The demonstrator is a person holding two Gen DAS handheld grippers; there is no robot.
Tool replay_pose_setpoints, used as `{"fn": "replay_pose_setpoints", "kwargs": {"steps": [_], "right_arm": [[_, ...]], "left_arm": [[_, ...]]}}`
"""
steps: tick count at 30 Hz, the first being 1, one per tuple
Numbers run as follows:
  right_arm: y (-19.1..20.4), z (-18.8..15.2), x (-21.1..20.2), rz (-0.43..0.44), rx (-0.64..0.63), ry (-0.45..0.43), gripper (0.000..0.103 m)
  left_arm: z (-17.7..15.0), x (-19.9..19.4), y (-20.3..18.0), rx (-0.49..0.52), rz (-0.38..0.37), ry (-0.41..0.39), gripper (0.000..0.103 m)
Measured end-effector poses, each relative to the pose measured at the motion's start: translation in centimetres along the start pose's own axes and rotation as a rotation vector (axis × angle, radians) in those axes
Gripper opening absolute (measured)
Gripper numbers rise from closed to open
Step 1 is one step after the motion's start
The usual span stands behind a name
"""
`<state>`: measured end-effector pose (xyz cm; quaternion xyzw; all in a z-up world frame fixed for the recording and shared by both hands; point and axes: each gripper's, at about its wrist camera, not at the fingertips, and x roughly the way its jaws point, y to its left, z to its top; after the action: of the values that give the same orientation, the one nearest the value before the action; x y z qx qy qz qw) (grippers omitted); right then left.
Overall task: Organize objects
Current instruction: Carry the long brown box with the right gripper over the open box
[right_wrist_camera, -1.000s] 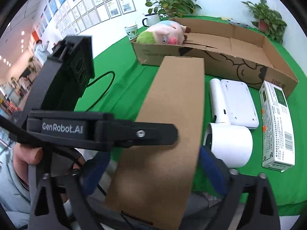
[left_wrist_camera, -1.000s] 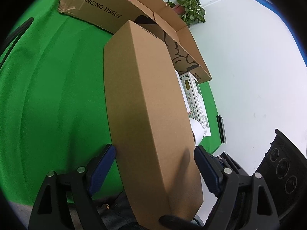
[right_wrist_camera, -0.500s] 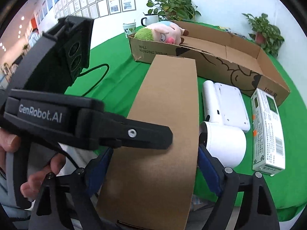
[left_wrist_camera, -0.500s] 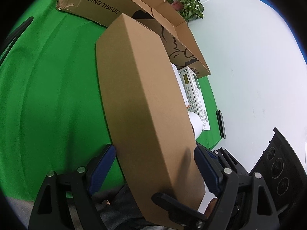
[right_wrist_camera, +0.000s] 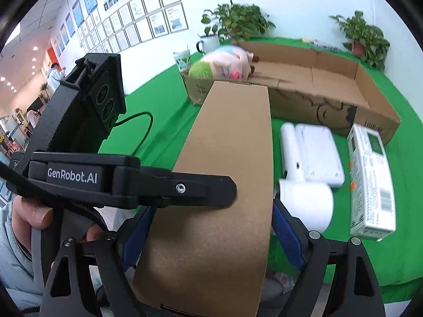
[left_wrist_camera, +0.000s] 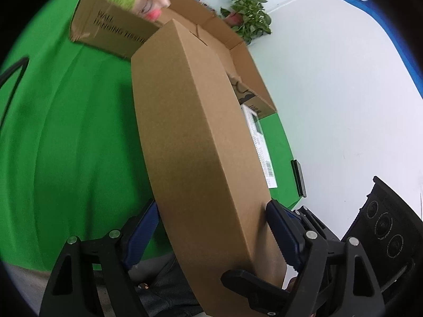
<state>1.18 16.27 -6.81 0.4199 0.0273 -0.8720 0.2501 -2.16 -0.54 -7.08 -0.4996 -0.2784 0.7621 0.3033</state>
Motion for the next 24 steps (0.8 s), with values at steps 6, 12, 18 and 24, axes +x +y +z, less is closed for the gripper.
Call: {"fn": "replay_pose_setpoints", "kwargs": {"steps": [6, 12, 18, 24], "right_arm": [[0.1, 1.9, -2.6, -0.023, -0.01, -0.093, 0.084], [-0.2, 4.8, -4.8, -0.083, -0.022, -0.188, 0.082], [-1.0, 8.4, -6.1, -0.13, -0.022, -0.265, 0.081], [-1.4, 12.2, -6.7, -0.151, -0.024, -0.308, 0.081]], "left_arm": [[1.9, -1.7, -3.7, 0.1, 0.01, -0.046, 0.081], [4.8, -2.9, -7.7, 0.211, 0.015, -0.086, 0.081], [8.1, -3.6, -10.9, 0.29, 0.014, -0.125, 0.081], [11.1, -4.8, -12.1, 0.32, 0.009, -0.157, 0.081]]}}
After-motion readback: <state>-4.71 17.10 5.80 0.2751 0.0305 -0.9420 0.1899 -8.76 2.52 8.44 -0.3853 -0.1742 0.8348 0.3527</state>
